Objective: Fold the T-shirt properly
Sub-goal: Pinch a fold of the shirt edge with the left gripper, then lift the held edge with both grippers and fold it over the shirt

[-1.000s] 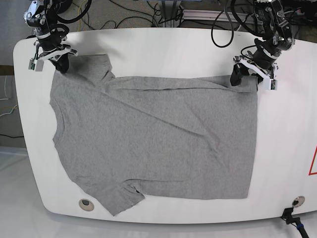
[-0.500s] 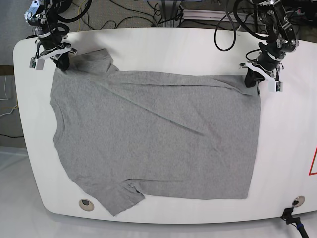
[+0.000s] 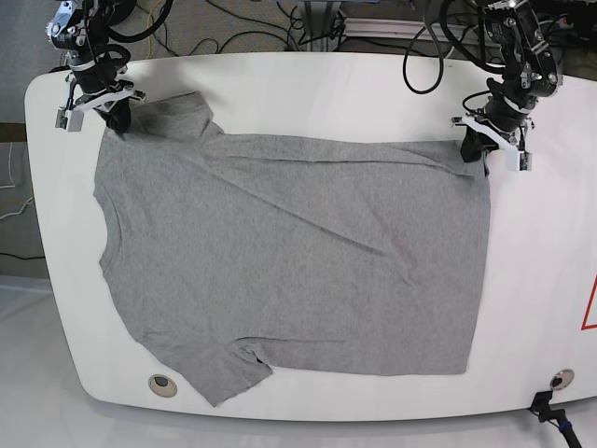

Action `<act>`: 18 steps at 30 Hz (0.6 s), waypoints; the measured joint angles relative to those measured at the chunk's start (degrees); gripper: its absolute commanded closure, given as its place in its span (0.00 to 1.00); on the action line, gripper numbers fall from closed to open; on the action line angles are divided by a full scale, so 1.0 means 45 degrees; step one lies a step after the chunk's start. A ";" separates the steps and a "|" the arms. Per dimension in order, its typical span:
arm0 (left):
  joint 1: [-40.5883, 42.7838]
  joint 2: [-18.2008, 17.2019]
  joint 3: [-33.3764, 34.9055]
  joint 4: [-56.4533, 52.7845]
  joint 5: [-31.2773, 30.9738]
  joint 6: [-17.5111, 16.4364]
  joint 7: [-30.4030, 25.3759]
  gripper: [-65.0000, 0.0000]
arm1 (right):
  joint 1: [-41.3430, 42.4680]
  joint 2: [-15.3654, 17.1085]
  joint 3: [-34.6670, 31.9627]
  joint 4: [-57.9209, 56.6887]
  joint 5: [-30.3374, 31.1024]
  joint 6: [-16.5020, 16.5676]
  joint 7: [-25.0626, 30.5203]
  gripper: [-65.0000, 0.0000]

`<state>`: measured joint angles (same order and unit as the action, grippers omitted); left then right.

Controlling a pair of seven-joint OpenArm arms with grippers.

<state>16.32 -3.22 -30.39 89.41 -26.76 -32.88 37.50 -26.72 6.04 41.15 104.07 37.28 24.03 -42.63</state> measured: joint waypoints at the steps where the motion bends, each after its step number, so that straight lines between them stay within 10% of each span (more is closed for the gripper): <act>1: 0.0005 0.0005 0.0000 0.0000 0.0000 0.0000 0.0000 1.00 | 0.0000 0.0000 0.0000 0.0000 0.0000 0.0000 0.0000 1.00; 18: 0.2871 -0.0884 0.0019 0.2749 -0.0049 -0.0083 0.0029 1.00 | -0.2273 -0.0053 0.0000 0.1433 0.0068 0.0515 0.0024 1.00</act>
<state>29.23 -7.20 -30.30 101.78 -26.98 -33.26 37.63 -36.95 5.80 41.15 110.52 37.58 26.35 -42.52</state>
